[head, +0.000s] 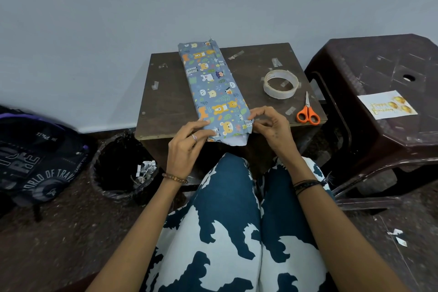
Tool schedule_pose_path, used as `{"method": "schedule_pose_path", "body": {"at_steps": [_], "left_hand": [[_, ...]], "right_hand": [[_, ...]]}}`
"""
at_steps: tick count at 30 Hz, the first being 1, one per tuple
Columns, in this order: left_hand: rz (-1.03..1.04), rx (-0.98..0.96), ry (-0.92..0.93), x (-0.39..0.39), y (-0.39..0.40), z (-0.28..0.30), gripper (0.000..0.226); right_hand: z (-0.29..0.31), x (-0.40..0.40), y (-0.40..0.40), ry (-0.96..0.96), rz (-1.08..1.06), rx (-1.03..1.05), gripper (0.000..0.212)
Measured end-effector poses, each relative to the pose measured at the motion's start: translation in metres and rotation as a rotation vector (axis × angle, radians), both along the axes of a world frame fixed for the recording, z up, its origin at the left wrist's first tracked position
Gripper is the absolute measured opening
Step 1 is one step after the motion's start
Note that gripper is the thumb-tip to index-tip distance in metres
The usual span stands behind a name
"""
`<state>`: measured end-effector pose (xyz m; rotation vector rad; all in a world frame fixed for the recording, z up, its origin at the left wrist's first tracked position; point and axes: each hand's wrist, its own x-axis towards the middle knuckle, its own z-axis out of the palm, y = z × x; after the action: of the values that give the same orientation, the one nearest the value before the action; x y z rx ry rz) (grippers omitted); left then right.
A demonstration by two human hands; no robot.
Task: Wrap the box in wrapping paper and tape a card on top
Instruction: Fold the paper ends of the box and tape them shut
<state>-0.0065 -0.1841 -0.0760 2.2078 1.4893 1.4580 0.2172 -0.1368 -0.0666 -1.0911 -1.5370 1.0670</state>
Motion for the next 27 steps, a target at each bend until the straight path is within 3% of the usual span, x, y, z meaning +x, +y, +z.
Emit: {"method": "schedule_pose_path", "body": {"at_steps": [5, 10, 20, 27], "left_hand": [[-0.034, 0.02, 0.1, -0.005, 0.004, 0.001, 0.015], [-0.048, 0.007, 0.138, -0.007, 0.005, 0.002, 0.017], [-0.068, 0.182, 0.433, -0.018, 0.011, 0.003, 0.01], [0.006, 0.248, 0.437, -0.009, 0.011, 0.003, 0.006]], "right_hand": [[-0.001, 0.001, -0.001, -0.028, 0.02, 0.084, 0.046], [0.003, 0.001, -0.001, -0.035, -0.002, 0.035, 0.047], [0.013, 0.005, -0.004, -0.282, -0.032, 0.179, 0.025], [0.01, 0.004, -0.003, -0.307, -0.042, 0.233, 0.022]]}}
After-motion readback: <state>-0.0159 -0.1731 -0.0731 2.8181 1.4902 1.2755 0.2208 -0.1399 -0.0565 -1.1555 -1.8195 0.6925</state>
